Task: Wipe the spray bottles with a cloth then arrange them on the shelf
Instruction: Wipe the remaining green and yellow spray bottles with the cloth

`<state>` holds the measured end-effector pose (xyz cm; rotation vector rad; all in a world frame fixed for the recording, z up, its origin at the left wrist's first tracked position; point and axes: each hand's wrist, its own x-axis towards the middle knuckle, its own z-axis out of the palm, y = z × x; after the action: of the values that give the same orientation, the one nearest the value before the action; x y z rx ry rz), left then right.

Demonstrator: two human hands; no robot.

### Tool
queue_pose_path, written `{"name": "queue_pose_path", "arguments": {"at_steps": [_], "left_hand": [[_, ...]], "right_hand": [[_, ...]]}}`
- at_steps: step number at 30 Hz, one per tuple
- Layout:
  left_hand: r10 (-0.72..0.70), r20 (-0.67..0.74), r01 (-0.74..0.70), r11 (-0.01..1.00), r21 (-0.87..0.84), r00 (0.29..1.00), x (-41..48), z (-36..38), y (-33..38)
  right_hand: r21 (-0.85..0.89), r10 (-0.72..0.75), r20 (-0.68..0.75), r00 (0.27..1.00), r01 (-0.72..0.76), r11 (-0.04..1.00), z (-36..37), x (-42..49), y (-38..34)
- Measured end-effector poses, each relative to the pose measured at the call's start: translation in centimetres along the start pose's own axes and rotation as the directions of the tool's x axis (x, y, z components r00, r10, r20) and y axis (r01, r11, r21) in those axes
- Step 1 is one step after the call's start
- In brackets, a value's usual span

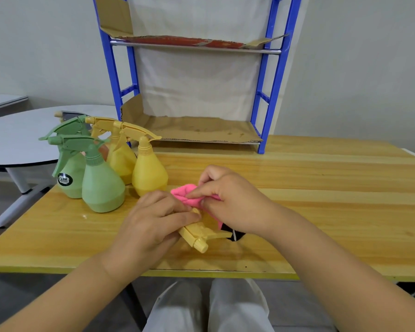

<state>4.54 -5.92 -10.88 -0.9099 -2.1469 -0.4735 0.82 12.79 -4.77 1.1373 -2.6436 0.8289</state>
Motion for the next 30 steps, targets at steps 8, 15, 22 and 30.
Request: {"name": "queue_pose_path", "arguments": {"at_steps": [8,15,22,30], "left_hand": [[0.127,0.076,-0.134,0.986,0.098,0.989,0.8,-0.2,0.2],[0.143,0.121,-0.159,0.978,0.136,0.982,1.0,-0.7,0.6],[0.235,0.189,-0.26,0.958,0.12,0.953,1.2,-0.6,0.1],[0.249,0.216,-0.269,0.96,0.071,0.944,1.9,-1.3,-0.3]], "right_hand": [[-0.073,0.025,0.183,0.983,-0.012,0.997,-0.5,1.8,-0.3],[-0.013,-0.003,0.041,0.999,0.003,1.0,0.0,-0.4,0.9],[-0.223,0.025,0.003,1.0,-0.024,0.974,-0.9,-0.1,1.8],[-0.251,0.237,0.0,0.971,-0.23,0.94,-2.1,1.6,5.0]]}}
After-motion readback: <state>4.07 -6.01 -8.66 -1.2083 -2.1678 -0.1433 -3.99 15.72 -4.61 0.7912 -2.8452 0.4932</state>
